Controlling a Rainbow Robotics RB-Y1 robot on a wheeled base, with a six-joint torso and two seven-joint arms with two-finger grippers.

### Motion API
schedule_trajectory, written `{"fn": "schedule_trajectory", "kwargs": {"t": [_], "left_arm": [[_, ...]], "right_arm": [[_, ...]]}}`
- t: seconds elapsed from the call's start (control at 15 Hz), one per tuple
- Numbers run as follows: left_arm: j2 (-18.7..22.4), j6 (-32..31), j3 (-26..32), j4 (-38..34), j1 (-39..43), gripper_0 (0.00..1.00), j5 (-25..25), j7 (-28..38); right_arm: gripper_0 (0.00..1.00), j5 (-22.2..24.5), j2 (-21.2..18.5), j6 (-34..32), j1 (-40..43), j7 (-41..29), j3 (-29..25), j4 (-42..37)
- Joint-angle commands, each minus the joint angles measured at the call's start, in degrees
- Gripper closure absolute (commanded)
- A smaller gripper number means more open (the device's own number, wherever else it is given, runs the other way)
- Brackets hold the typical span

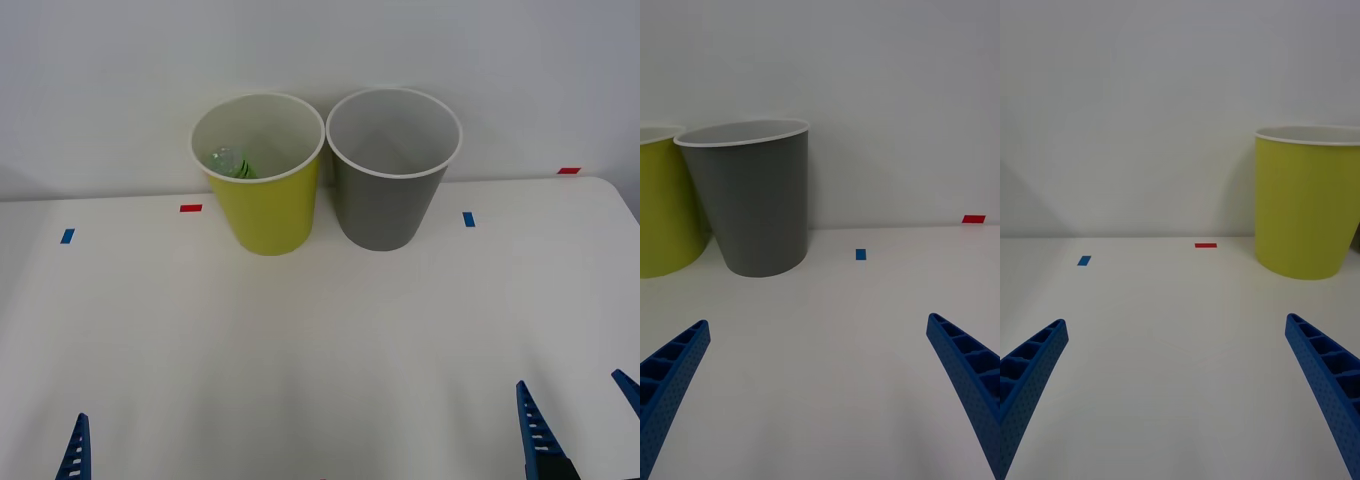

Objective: Put cans in the gray bin and PET bottles in the light green bin.

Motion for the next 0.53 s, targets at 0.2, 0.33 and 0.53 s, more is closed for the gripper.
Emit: {"fn": "schedule_trajectory", "kwargs": {"t": [0.2, 0.33, 0.53], "left_arm": [[0.0, 0.0, 0.0, 0.0, 0.0, 0.00, 0.0, 0.0], [0.0, 0.0, 0.0, 0.0, 0.0, 0.00, 0.0, 0.0], [0.0, 0.0, 0.0, 0.0, 0.0, 0.00, 0.0, 0.0]], "right_arm": [[0.00, 0.0, 0.0, 0.0, 0.0, 0.0, 0.0, 0.0], [0.00, 0.0, 0.0, 0.0, 0.0, 0.0, 0.0, 0.0], [0.00, 0.0, 0.0, 0.0, 0.0, 0.0, 0.0, 0.0]]}}
